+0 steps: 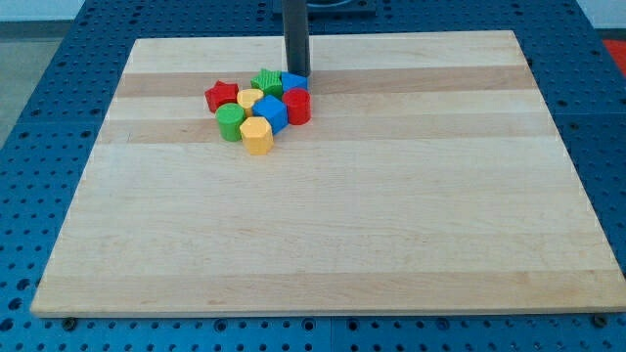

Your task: Place the arm to the right of the blue triangle

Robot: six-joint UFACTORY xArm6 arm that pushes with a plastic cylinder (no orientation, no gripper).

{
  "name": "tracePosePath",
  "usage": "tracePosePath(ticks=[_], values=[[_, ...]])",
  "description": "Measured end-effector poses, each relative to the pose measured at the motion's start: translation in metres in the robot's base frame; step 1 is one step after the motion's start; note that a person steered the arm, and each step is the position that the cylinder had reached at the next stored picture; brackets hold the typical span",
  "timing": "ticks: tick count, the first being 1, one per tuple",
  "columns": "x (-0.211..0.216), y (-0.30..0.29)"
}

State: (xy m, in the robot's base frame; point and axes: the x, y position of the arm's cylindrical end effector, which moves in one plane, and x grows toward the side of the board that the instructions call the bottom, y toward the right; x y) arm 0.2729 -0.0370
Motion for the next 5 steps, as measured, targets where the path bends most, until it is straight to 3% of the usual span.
tracePosePath(ticks=[1, 2, 3, 5], values=[[-0.002, 0.041], [0.022, 0.063], [0.053, 0.059], [0.056, 0.031]])
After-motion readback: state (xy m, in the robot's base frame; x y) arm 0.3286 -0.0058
